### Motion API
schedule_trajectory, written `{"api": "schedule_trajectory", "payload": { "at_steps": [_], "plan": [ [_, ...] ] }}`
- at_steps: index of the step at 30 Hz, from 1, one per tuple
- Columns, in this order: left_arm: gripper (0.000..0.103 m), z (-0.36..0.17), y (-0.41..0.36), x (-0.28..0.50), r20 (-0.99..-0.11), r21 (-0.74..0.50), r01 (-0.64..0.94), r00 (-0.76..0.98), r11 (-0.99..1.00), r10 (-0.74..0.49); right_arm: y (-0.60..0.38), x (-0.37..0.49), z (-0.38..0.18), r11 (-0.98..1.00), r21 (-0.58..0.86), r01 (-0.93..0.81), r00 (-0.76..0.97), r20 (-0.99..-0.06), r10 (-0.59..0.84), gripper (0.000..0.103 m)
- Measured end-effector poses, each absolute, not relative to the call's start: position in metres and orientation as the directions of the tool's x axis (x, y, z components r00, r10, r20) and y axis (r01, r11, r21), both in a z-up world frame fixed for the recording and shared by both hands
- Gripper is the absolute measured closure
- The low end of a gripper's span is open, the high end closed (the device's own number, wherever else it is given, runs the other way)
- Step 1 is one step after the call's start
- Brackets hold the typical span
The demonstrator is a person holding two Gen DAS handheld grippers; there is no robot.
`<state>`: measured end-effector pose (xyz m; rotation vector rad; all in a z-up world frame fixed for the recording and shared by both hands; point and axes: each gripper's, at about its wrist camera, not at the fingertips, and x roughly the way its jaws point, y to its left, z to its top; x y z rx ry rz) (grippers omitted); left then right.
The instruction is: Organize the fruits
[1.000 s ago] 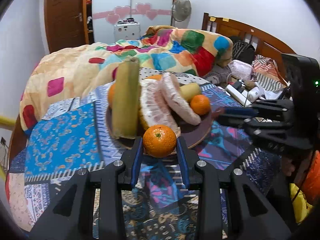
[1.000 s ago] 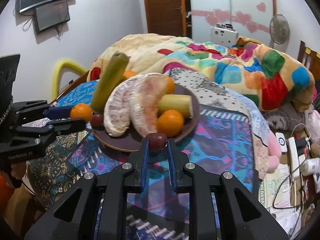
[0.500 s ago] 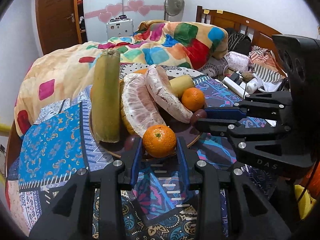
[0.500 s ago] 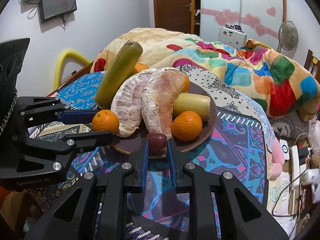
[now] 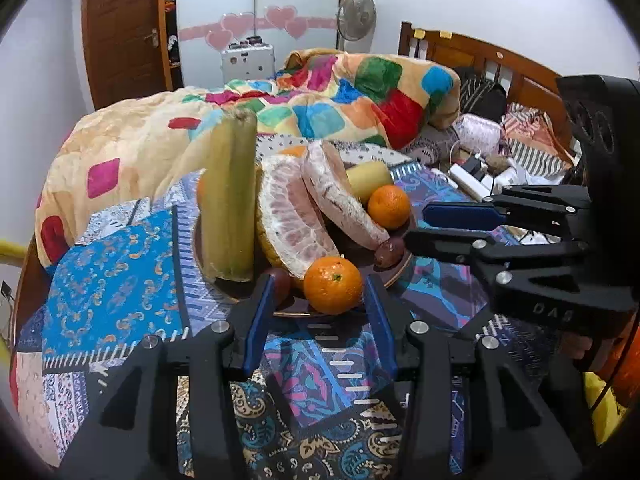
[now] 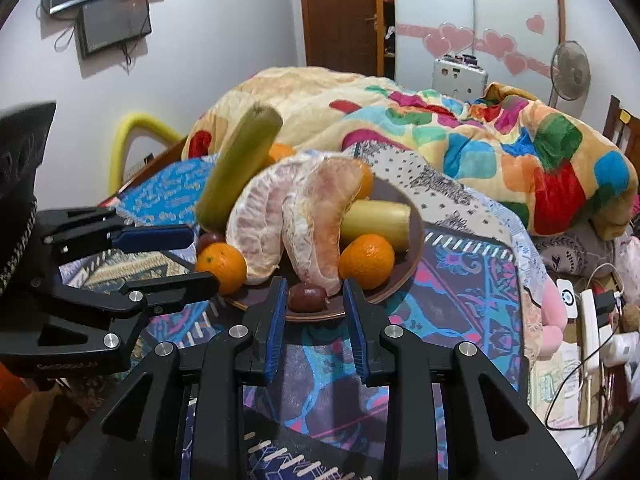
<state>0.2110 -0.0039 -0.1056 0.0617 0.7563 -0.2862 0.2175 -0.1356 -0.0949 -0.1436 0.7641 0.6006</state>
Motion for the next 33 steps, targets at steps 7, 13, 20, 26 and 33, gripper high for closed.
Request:
{"api": "schedule_trajectory", "payload": {
  "at_steps": [7, 13, 20, 26, 33],
  "plan": [
    [0.057, -0.065, 0.007, 0.177, -0.592, -0.060, 0.216, 0.779, 0.975, -0.209, -0.150, 0.193, -0.057, 0.842, 0.102, -0.529, 0.636, -0.610, 0.473, 0.077],
    [0.057, -0.014, 0.005, 0.122, -0.458, -0.019, 0.174, 0.874, 0.985, -0.163, -0.162, 0.147, -0.008, 0.858, 0.088, -0.506, 0.730, -0.486, 0.480, 0.077],
    [0.051, 0.035, 0.000, 0.051, -0.304, 0.006, 0.128, 0.945, 0.992, -0.120, -0.171, 0.080, 0.044, 0.871, 0.063, -0.487, 0.817, -0.320, 0.480, 0.075],
    [0.033, 0.053, -0.003, 0.009, -0.209, 0.033, 0.080, 0.975, 0.996, -0.072, -0.173, 0.039, 0.063, 0.885, 0.049, -0.464, 0.857, -0.227, 0.462, 0.055],
    [0.012, 0.062, 0.000, -0.023, -0.160, 0.007, 0.074, 0.985, 0.997, -0.072, -0.176, 0.011, 0.068, 0.900, 0.058, -0.433, 0.884, -0.168, 0.436, 0.022]
  ]
}}
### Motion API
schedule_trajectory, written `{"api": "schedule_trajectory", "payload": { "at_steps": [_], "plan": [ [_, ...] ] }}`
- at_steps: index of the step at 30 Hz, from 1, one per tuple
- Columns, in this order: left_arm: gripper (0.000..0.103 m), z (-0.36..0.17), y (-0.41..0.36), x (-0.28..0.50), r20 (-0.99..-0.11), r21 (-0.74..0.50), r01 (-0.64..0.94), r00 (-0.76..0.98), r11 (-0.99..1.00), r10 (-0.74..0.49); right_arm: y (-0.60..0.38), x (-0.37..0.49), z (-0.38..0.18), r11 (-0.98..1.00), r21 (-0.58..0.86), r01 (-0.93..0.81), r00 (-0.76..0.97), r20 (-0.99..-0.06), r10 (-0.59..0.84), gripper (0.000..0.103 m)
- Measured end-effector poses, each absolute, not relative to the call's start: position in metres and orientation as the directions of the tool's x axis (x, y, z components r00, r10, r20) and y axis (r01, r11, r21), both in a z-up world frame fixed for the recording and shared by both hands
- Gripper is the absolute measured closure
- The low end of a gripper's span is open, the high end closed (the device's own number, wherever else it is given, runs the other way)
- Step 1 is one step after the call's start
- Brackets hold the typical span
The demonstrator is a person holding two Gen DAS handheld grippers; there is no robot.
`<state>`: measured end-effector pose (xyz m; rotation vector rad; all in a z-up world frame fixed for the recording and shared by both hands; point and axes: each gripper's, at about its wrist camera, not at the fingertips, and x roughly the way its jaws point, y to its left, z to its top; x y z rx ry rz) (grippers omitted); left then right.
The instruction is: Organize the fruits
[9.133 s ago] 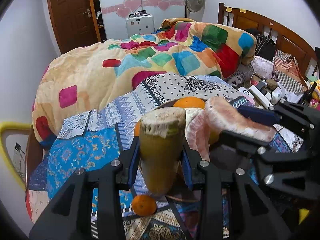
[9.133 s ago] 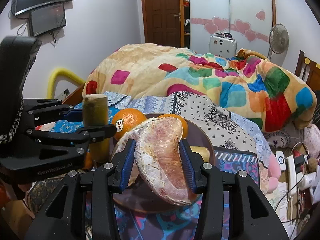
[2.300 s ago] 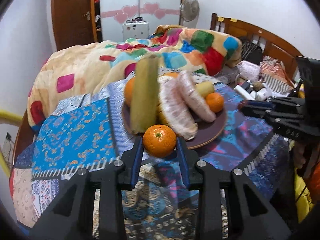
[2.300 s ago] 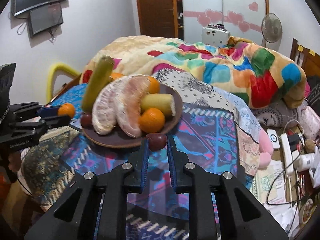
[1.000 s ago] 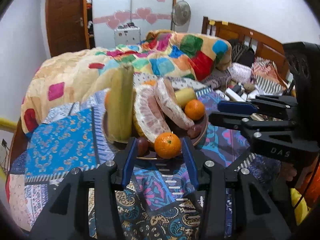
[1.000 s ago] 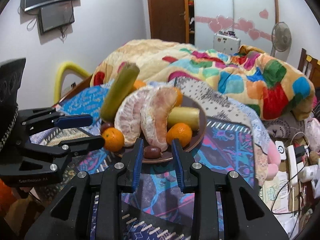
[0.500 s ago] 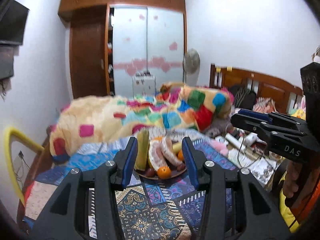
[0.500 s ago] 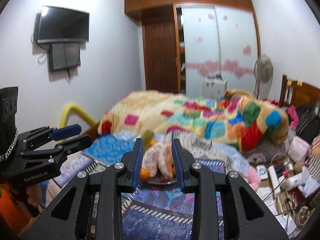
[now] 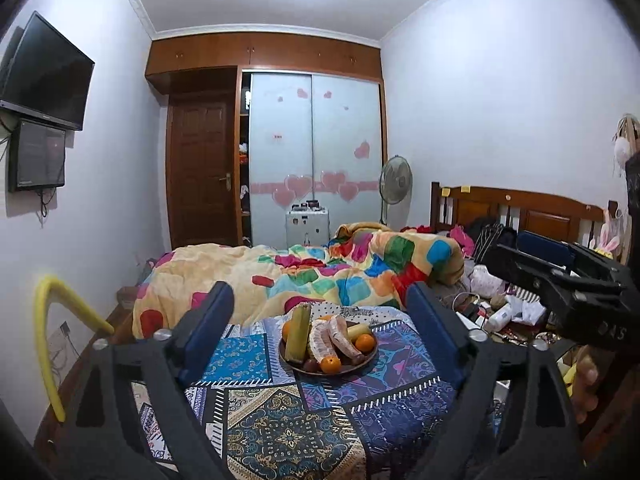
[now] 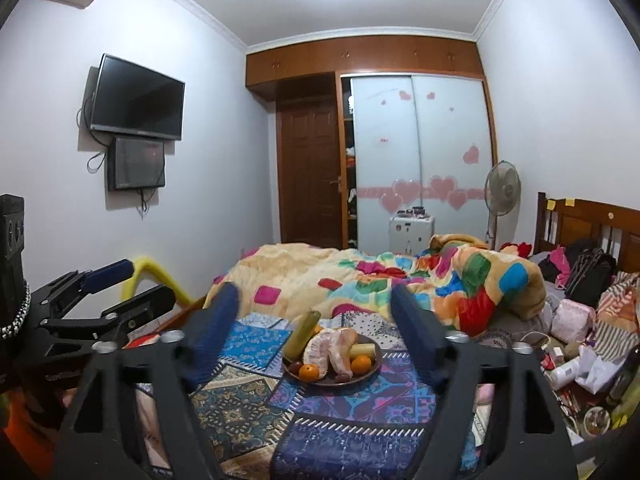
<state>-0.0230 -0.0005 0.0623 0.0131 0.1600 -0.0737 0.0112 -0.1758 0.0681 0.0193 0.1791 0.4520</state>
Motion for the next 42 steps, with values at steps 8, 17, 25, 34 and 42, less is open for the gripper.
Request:
{"api": "schedule_trajectory", "payload": {
  "at_steps": [8, 17, 25, 34, 42],
  "plan": [
    [0.002, 0.062, 0.001, -0.041, -0.134, 0.003, 0.056, 0.989, 0.998, -0.055, -0.176, -0.003, 0.066, 0.919, 0.046, -0.392, 0.909, -0.134, 0.395, 0.000],
    [0.001, 0.062, 0.004, -0.047, -0.127, -0.007, 0.046, 0.991, 0.999, -0.047, -0.176, -0.011, 0.065, 0.919, 0.034, -0.392, 0.911, -0.128, 0.393, 0.000],
    [0.001, 0.062, 0.002, -0.046, -0.127, -0.008, 0.048, 0.991, 0.999, -0.049, -0.175, -0.013, 0.065, 0.917, 0.040, -0.396, 0.908, -0.133, 0.398, 0.000],
    [0.001, 0.061, 0.003, -0.046, -0.128, -0.008, 0.049, 0.990, 0.999, -0.050, -0.175, -0.013, 0.066, 0.917, 0.041, -0.396, 0.908, -0.133, 0.398, 0.000],
    [0.001, 0.061, 0.001, -0.046, -0.126, -0.007, 0.051, 0.991, 0.999, -0.051, -0.175, -0.013, 0.067, 0.917, 0.041, -0.396, 0.907, -0.134, 0.398, 0.000]
  ]
}}
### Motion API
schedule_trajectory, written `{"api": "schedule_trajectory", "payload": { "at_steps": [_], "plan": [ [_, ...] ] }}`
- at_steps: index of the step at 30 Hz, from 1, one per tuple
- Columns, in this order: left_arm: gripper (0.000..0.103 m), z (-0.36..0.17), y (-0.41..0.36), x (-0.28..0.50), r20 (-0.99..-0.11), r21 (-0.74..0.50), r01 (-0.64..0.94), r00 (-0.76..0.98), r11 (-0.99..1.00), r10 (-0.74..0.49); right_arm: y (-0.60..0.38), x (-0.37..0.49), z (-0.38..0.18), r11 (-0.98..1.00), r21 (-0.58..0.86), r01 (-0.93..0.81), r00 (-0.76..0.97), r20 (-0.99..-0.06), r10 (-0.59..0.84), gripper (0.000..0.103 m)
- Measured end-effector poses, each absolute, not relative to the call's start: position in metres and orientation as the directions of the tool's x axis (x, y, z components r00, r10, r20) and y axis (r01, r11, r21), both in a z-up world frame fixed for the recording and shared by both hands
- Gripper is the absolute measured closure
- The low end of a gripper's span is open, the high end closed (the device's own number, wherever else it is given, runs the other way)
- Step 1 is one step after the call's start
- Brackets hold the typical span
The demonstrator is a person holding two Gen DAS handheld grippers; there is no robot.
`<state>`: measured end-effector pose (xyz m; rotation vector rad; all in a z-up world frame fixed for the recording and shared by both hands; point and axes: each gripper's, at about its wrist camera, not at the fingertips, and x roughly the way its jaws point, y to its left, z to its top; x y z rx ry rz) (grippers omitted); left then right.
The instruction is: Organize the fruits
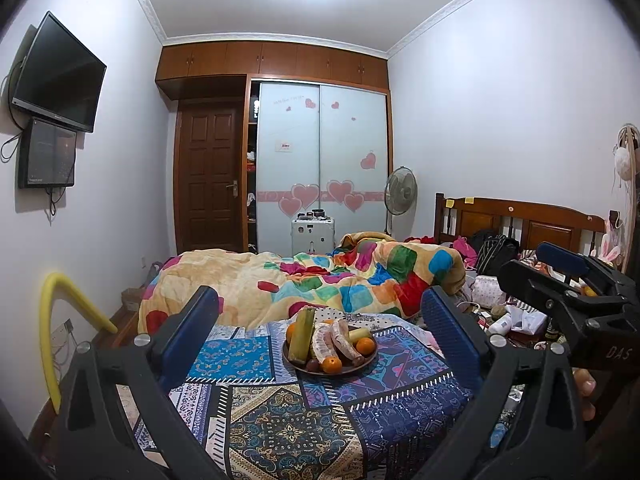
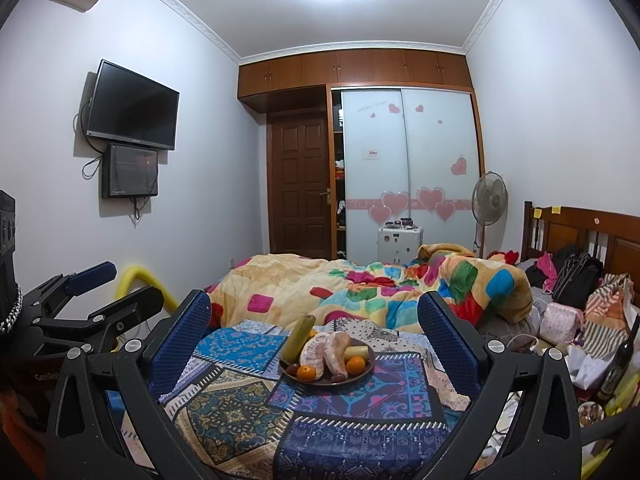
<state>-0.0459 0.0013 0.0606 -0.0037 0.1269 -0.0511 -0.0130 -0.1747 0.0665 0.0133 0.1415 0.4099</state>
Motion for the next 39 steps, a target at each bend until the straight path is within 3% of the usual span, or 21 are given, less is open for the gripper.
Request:
{"api": "schedule_trajectory", "payload": {
  "at_steps": [39],
  "plan": [
    [0.001, 0.0565, 0.0005, -0.0417, -0.149, -0.025, 0.074, 0.986, 0.997, -0.077, -0.1726, -0.0161, 0.0641, 0.918, 0.046, -0.394, 0.908, -0.137, 0.396, 0.000]
  ]
}}
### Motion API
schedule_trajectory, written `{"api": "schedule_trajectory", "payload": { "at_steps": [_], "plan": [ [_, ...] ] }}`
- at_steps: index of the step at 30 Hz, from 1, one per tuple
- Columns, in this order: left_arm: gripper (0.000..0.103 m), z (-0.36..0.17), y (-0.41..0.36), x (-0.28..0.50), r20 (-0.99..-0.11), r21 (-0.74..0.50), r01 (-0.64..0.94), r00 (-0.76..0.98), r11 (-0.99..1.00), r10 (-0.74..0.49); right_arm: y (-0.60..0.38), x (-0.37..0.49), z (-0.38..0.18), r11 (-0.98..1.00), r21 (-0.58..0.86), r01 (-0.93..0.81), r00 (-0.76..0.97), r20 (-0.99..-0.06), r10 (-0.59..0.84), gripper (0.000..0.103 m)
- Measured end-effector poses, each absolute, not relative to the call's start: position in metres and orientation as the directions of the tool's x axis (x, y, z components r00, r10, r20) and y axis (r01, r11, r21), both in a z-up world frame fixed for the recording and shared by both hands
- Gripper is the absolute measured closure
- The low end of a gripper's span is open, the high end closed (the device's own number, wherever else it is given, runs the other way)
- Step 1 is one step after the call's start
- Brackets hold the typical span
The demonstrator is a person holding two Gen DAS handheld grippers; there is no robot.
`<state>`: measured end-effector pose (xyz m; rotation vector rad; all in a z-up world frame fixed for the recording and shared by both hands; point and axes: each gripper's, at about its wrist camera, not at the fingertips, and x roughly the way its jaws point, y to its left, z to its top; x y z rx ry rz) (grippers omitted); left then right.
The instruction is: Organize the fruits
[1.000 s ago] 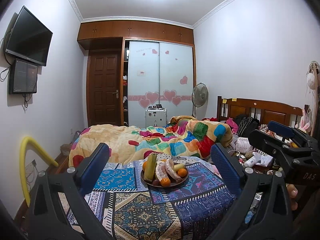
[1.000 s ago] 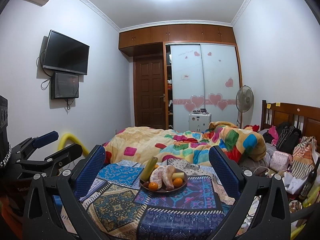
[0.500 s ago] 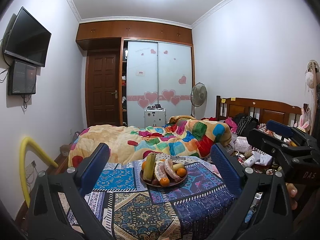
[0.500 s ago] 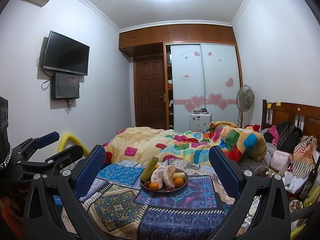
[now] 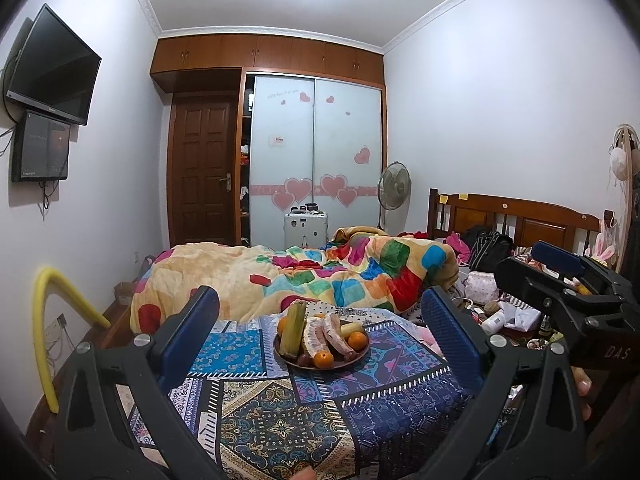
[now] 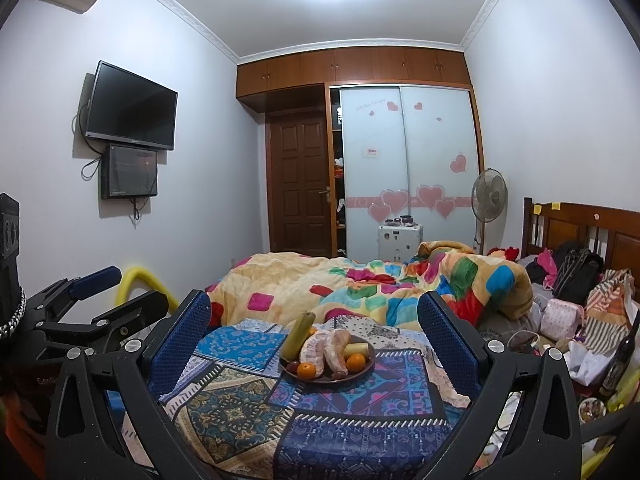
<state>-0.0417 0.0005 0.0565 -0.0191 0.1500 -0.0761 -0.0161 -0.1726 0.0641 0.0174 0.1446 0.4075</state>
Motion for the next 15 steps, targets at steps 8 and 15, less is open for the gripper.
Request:
{"api": "schedule_trajectory", "payload": {
  "at_steps": [8, 15],
  "plan": [
    [0.001, 0.0544, 0.0005, -0.0410, -0.146, -0.020, 0.078, 0.986, 0.997, -0.080, -0.1733, -0.0139, 0.0619, 0.919, 0.049, -0.392, 0.907, -0.145, 0.395, 0.000],
    [0.001, 0.0544, 0.0003, -0.0408, -0.148, -0.021, 0.079, 0.986, 0.997, -0.081, -0.1730, -0.0142, 0.0621, 0.919, 0.051, -0.391, 0.908, -0.145, 0.394, 0.000]
  ]
}}
